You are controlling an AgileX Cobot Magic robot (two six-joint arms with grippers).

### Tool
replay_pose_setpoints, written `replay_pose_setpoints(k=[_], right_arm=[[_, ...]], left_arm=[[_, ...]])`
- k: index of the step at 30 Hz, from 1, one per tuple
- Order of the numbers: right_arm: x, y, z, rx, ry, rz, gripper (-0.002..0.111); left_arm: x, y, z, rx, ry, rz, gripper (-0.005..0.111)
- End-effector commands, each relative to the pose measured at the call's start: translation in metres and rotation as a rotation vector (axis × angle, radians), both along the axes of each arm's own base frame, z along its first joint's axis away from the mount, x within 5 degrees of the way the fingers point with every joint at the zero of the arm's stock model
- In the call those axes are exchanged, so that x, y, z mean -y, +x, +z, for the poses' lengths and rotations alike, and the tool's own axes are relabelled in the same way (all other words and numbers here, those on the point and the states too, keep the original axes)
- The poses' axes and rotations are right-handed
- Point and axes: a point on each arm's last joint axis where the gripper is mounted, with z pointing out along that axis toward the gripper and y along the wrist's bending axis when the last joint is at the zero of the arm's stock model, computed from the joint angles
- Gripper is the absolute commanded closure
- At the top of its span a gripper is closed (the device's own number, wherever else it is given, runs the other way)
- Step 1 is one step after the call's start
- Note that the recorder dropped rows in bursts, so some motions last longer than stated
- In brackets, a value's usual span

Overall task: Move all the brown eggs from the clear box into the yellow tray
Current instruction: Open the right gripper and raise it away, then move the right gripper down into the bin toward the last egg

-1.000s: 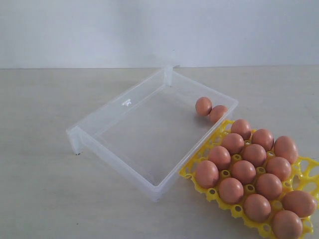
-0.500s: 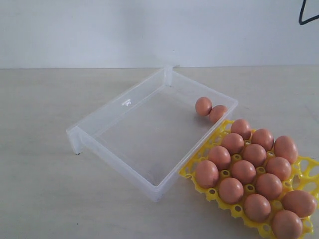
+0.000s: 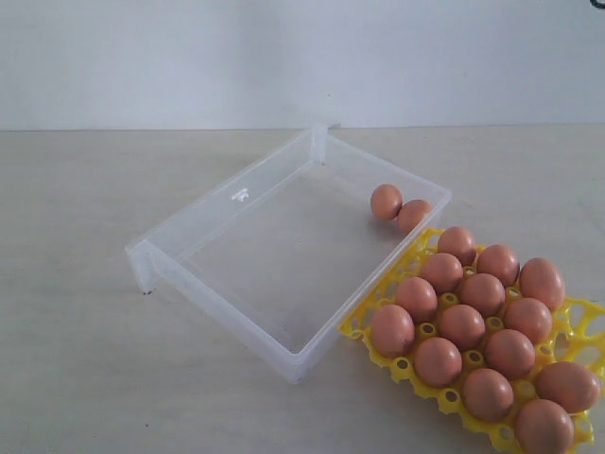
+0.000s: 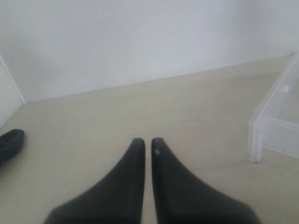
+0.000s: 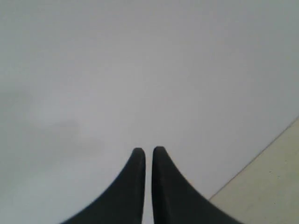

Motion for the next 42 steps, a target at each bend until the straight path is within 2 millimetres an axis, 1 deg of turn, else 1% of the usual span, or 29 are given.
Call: replay_pose_setpoints(k=[1,2,4,5,6,7,8,9,11,12,14,17,19,21,22,24,27,29,30,32,33,35,36,37,38,39,40,41,42], right_arm=[[0.015,-0.011,-0.020,-0.100,-0.159,0.091,0.108],[0.019,-0.018,-0.025,-0.148,-0.218,0.067,0.108],[0.025,-0.031,-0.034,-0.286,-0.420,0.036,0.108],[0.026,-0.040,-0.039,-0.404,-0.587,0.028,0.108],[0.028,-0.049,-0.045,-0.569,-0.773,0.005,0.108],[0.033,-0.060,-0.050,-0.775,-0.936,-0.045,0.108],[0.040,-0.072,-0.055,-0.947,-0.983,-0.151,0.108],[0.048,-0.083,-0.063,-1.088,-0.976,-0.273,0.108],[0.064,-0.100,-0.071,-1.272,-0.944,-0.459,0.108],[0.067,-0.104,-0.076,-1.331,-0.948,-0.480,0.108],[0.066,-0.106,-0.083,-1.353,-0.953,-0.465,0.108],[0.045,-0.105,-0.087,-1.333,-0.995,-0.396,0.108],[0.023,-0.098,-0.091,-1.253,-1.034,-0.268,0.108],[0.005,-0.093,-0.101,-1.196,-1.064,-0.139,0.108],[-0.002,-0.093,-0.110,-1.194,-1.075,-0.088,0.108],[-0.005,-0.095,-0.131,-1.215,-1.078,0.004,0.108],[-0.001,-0.104,-0.164,-1.261,-1.043,0.114,0.108],[-0.002,-0.110,-0.172,-1.237,-0.972,0.084,0.108],[-0.002,-0.111,-0.172,-1.186,-0.890,0.012,0.108],[-0.002,-0.111,-0.165,-1.069,-0.746,-0.119,0.108],[-0.003,-0.110,-0.157,-0.959,-0.630,-0.196,0.108],[-0.008,-0.106,-0.144,-0.794,-0.464,-0.241,0.108],[-0.012,-0.101,-0.135,-0.652,-0.295,-0.240,0.108],[-0.016,-0.095,-0.128,-0.544,-0.166,-0.209,0.108],[-0.023,-0.087,-0.120,-0.416,0.004,-0.139,0.108],[-0.025,-0.077,-0.112,-0.320,0.134,-0.049,0.108],[-0.031,-0.067,-0.104,-0.266,0.275,0.021,0.108],[-0.035,-0.056,-0.097,-0.276,0.264,0.128,0.108],[-0.039,-0.047,-0.090,-0.314,0.189,0.241,0.108]], left_arm=[[0.001,0.000,0.002,0.012,-0.007,-0.008,0.103],[0.001,0.000,0.002,0.012,-0.007,-0.008,0.103],[0.001,0.000,0.002,0.012,-0.007,-0.008,0.103],[0.001,0.000,0.002,0.012,-0.007,-0.008,0.103],[0.001,0.000,0.002,0.012,-0.007,-0.008,0.103],[0.001,0.000,0.002,0.012,-0.007,-0.008,0.103],[0.001,0.000,0.002,0.012,-0.007,-0.008,0.103],[0.001,0.000,0.002,0.012,-0.007,-0.008,0.103],[0.001,0.000,0.002,0.012,-0.007,-0.008,0.103],[0.001,0.000,0.002,0.012,-0.007,-0.008,0.103],[0.001,0.000,0.002,0.012,-0.007,-0.008,0.103],[0.001,0.000,0.002,0.012,-0.007,-0.008,0.103],[0.001,0.000,0.002,0.012,-0.007,-0.008,0.103],[0.001,0.000,0.002,0.012,-0.007,-0.008,0.103],[0.001,0.000,0.002,0.012,-0.007,-0.008,0.103],[0.001,0.000,0.002,0.012,-0.007,-0.008,0.103],[0.001,0.000,0.002,0.012,-0.007,-0.008,0.103],[0.001,0.000,0.002,0.012,-0.007,-0.008,0.103],[0.001,0.000,0.002,0.012,-0.007,-0.008,0.103],[0.001,0.000,0.002,0.012,-0.007,-0.008,0.103],[0.001,0.000,0.002,0.012,-0.007,-0.008,0.103],[0.001,0.000,0.002,0.012,-0.007,-0.008,0.103],[0.001,0.000,0.002,0.012,-0.007,-0.008,0.103],[0.001,0.000,0.002,0.012,-0.007,-0.008,0.103],[0.001,0.000,0.002,0.012,-0.007,-0.008,0.103],[0.001,0.000,0.002,0.012,-0.007,-0.008,0.103],[0.001,0.000,0.002,0.012,-0.007,-0.008,0.103],[0.001,0.000,0.002,0.012,-0.007,-0.008,0.103],[0.001,0.000,0.002,0.012,-0.007,-0.008,0.103]])
